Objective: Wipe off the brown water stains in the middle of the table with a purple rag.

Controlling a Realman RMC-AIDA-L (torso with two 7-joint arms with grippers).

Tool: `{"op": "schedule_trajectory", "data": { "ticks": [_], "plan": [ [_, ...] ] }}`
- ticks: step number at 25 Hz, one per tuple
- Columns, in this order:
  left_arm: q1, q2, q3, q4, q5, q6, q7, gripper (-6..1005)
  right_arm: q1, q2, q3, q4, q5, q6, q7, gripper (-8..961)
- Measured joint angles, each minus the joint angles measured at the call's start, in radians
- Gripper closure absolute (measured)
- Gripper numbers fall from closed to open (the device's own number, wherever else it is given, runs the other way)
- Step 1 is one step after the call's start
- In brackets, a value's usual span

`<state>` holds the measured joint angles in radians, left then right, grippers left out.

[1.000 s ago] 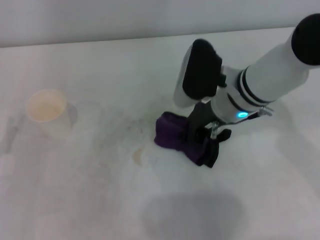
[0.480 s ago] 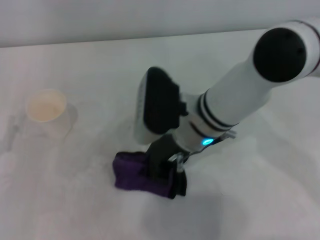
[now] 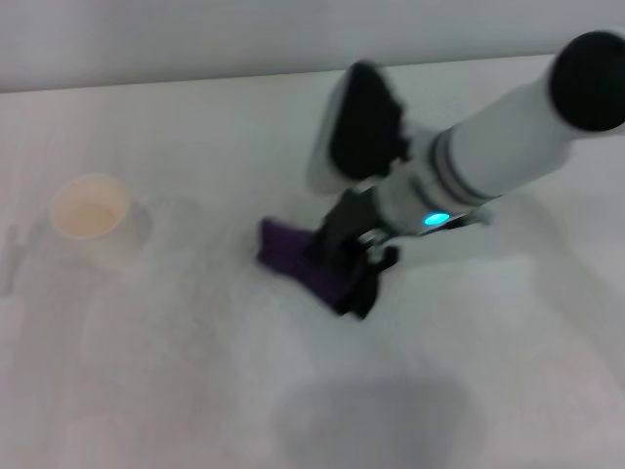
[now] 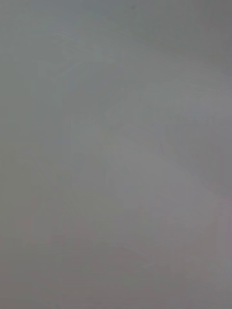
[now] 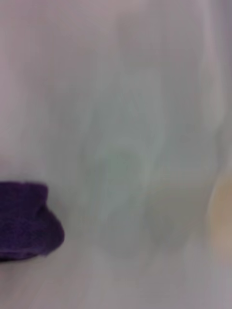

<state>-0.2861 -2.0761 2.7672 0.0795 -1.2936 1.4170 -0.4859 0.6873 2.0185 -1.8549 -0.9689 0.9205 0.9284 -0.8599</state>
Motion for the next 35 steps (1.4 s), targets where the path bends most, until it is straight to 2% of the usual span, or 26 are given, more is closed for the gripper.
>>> {"op": "schedule_trajectory", "data": {
  "ticks": [4, 5, 6, 7, 8, 11, 15, 18, 24, 30, 35],
  "plan": [
    [-0.001, 0.001, 0.000, -0.006, -0.019, 0.010, -0.004, 120, -0.071, -0.006, 0.195, -0.005, -0.070, 0.070, -0.009, 858],
    [0.000, 0.001, 0.000, -0.007, -0.022, 0.012, -0.004, 120, -0.115, -0.010, 0.282, -0.048, -0.072, 0.145, -0.025, 858],
    [0.001, 0.001, 0.000, -0.008, -0.025, 0.013, -0.004, 121, -0.115, -0.010, 0.282, -0.048, -0.072, 0.145, -0.025, 858],
    [0.001, 0.001, 0.000, -0.008, -0.029, 0.014, -0.004, 121, -0.168, -0.012, 0.337, -0.106, -0.072, 0.213, -0.045, 858],
    [0.001, 0.001, 0.000, -0.008, -0.029, 0.014, -0.004, 121, -0.168, -0.012, 0.337, -0.106, -0.072, 0.213, -0.045, 858],
    [0.000, 0.001, 0.000, -0.021, -0.034, 0.015, -0.004, 121, -0.272, -0.011, 0.411, -0.216, -0.072, 0.300, -0.072, 859],
    [0.001, 0.001, 0.000, -0.021, -0.039, 0.016, -0.004, 122, -0.367, -0.011, 0.432, -0.314, -0.062, 0.335, -0.070, 860],
    [0.006, 0.001, 0.000, -0.021, -0.053, 0.017, -0.002, 123, -0.378, -0.011, 0.429, -0.316, -0.061, 0.336, -0.056, 860],
    [0.001, 0.001, 0.000, -0.021, -0.057, 0.017, 0.002, 123, -0.381, -0.011, 0.443, -0.252, -0.061, 0.330, -0.027, 750],
    [0.000, 0.001, 0.000, -0.021, -0.059, 0.019, 0.003, 122, -0.375, -0.012, 0.483, -0.227, -0.049, 0.330, -0.037, 614],
    [-0.003, 0.001, 0.000, -0.021, -0.059, 0.026, 0.003, 122, -0.350, -0.011, 0.535, -0.240, 0.055, 0.327, -0.113, 482]
  ]
}}
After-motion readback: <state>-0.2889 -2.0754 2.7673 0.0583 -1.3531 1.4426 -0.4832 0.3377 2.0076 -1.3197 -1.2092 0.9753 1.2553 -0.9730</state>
